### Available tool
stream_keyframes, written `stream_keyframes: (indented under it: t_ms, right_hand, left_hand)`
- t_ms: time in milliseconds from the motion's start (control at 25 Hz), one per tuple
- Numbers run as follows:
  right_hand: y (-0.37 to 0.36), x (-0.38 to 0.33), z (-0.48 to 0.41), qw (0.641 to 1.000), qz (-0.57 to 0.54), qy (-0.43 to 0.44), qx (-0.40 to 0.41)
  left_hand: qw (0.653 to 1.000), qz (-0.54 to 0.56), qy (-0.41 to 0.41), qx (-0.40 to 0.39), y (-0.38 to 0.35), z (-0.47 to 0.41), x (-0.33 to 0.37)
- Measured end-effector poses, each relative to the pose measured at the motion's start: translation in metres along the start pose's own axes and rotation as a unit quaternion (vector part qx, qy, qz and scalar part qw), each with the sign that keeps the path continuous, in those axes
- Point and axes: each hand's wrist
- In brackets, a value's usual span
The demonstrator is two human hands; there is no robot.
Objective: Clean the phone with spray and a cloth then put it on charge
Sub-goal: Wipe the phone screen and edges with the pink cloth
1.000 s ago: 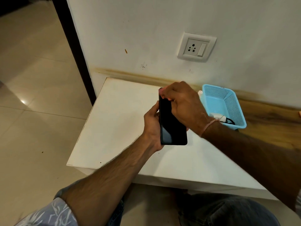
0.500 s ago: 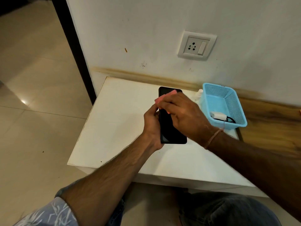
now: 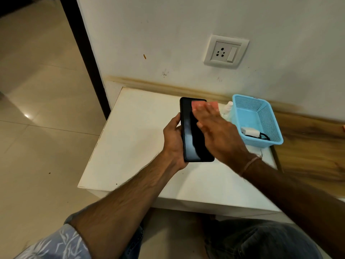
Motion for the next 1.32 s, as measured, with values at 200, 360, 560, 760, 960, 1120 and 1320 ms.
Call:
stream_keyframes:
  t_ms: [200, 360, 560, 760, 960, 1120, 1320]
  right_hand:
    - [-0.014, -0.006, -0.028, 0.998, -0.029, -0.035, -0.033]
    - [-0.017, -0.008, 0.000, 0.994, 0.000, 0.025, -0.107]
    - [-0.006, -0.002, -0.046, 0.995, 0.006, -0.059, -0.082]
    - [-0.026, -0.021, -0.014, 0.993, 0.023, -0.057, -0.103]
    - [-0.027, -0.037, 0.039, 0.992, 0.051, -0.059, -0.104]
    - [-0.025, -0.046, 0.076, 0.989, 0.044, -0.071, -0.118]
    - [-0.023, -0.055, 0.102, 0.994, -0.004, -0.039, -0.097]
  left_hand:
    - [1.000, -0.001, 0.007, -0.002, -0.005, 0.002, -0.005]
    - [1.000, 0.023, 0.007, -0.005, -0.002, 0.003, 0.001]
    - [1.000, 0.020, -0.004, -0.006, -0.011, 0.002, 0.001]
    - [0.998, 0.050, -0.036, 0.017, -0.002, 0.003, 0.008]
    - [0.998, 0.043, -0.043, 0.014, -0.002, 0.003, 0.007]
    - [0.999, 0.026, -0.019, -0.012, -0.006, 0.007, 0.009]
    - [0.997, 0.043, -0.009, -0.066, -0.010, 0.010, 0.007]
Point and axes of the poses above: each hand's wrist, its own z-axis away from the middle knuckle, its own y-axis out of the back of the hand, x = y × z, and after that the axes turned 11 degrees about -z, right-handed
